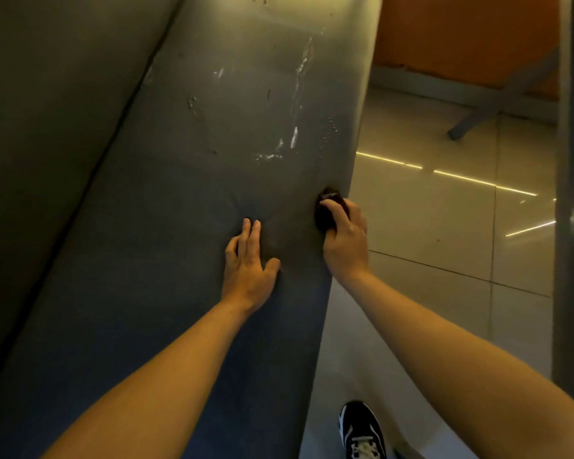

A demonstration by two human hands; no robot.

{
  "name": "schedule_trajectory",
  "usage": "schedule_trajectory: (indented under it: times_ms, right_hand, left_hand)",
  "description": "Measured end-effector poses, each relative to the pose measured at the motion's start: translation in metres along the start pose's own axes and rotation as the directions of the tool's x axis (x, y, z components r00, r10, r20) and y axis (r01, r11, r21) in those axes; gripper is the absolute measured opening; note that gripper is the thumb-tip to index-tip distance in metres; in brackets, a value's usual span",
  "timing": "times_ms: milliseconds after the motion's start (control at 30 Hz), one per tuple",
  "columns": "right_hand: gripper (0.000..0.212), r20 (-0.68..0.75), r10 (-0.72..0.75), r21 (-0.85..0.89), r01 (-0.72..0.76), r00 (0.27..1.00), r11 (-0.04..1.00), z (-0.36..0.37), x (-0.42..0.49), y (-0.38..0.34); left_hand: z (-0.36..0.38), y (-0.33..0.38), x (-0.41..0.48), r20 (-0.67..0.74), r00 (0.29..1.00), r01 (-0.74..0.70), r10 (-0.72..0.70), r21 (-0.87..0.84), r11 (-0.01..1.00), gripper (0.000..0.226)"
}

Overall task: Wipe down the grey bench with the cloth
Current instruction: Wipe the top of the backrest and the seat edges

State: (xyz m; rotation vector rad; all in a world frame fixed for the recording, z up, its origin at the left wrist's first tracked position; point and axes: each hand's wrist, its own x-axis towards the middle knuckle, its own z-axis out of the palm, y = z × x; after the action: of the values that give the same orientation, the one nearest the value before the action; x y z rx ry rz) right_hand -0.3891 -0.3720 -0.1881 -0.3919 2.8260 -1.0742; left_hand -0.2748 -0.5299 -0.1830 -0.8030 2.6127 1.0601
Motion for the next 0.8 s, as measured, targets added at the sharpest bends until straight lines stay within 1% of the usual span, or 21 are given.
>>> schedule_trajectory:
  times_ms: [33, 100, 167, 233, 267, 300, 333, 400, 433, 500, 633, 667, 733, 800]
  right_hand:
    - [0.044, -0.01, 0.02, 0.011, -0.02, 1.0, 1.0, 0.001, -0.008, -0.005]
    - [0.043, 0.015, -0.024, 0.003, 0.024, 1.0, 1.0, 0.002, -0.022, -0.011]
    - [0.044, 0.075, -0.159, -0.011, 0.16, 0.984, 0.987, 0.0, -0.033, -0.012]
    - [0.045, 0.19, -0.32, 0.007, 0.325, 0.928, 0.946, -0.003, -0.04, -0.008]
    - [0.045, 0.232, -0.378, 0.019, 0.385, 0.896, 0.923, -0.007, -0.036, -0.005]
    - [0.045, 0.24, -0.407, 0.026, 0.413, 0.881, 0.91, -0.009, -0.026, 0.0]
    - [0.044, 0.216, -0.394, 0.026, 0.398, 0.893, 0.917, -0.01, -0.011, 0.004]
    - [0.043, 0.131, -0.249, 0.026, 0.248, 0.96, 0.968, -0.012, 0.024, 0.009]
    - [0.042, 0.112, -0.177, 0.032, 0.174, 0.978, 0.984, -0.012, 0.037, 0.009]
    - [0.041, 0.085, -0.128, 0.056, 0.123, 0.988, 0.991, -0.001, 0.045, 0.006]
    - [0.036, 0.028, -0.171, 0.063, 0.169, 0.985, 0.984, 0.014, 0.014, -0.002]
    - [0.035, 0.019, -0.208, 0.049, 0.207, 0.978, 0.977, 0.018, 0.005, -0.004]
    - [0.033, 0.042, -0.344, 0.029, 0.343, 0.938, 0.939, 0.026, -0.022, -0.013]
    - [0.034, 0.1, -0.478, 0.04, 0.477, 0.873, 0.878, 0.032, -0.046, -0.023]
  left_hand:
    - [-0.001, 0.001, -0.001, 0.003, 1.0, 0.001, -0.001, 0.003, 1.0, 0.08]
    - [-0.004, 0.002, -0.001, 0.01, 1.0, 0.001, -0.001, 0.019, 1.0, 0.08]
    - [-0.009, -0.001, 0.001, 0.027, 1.0, 0.001, -0.002, 0.046, 0.999, 0.08]
    - [-0.014, -0.007, 0.002, 0.036, 0.999, 0.0, -0.003, 0.067, 0.998, 0.081]
    - [-0.017, -0.01, 0.003, 0.04, 0.999, 0.007, -0.009, 0.07, 0.998, 0.081]
    - [-0.019, -0.012, 0.004, 0.04, 0.999, 0.015, -0.017, 0.07, 0.997, 0.081]
    - [-0.02, -0.014, 0.006, 0.032, 0.999, 0.017, -0.02, 0.074, 0.997, 0.08]
    - [-0.017, -0.016, 0.007, 0.0, 1.0, 0.007, -0.007, 0.086, 0.996, 0.08]
    - [-0.014, -0.017, 0.008, -0.014, 1.0, 0.004, -0.003, 0.087, 0.996, 0.079]
    - [-0.008, -0.023, 0.008, -0.05, 0.999, -0.002, 0.007, 0.097, 0.995, 0.079]
    - [-0.003, -0.028, 0.016, -0.126, 0.989, -0.068, 0.083, 0.119, 0.991, 0.077]
    - [-0.002, -0.029, 0.019, -0.125, 0.987, -0.082, 0.098, 0.131, 0.988, 0.077]
    - [-0.001, -0.031, 0.017, -0.125, 0.985, -0.099, 0.119, 0.154, 0.983, 0.078]
    - [-0.001, -0.033, 0.017, -0.131, 0.982, -0.118, 0.139, 0.155, 0.981, 0.073]
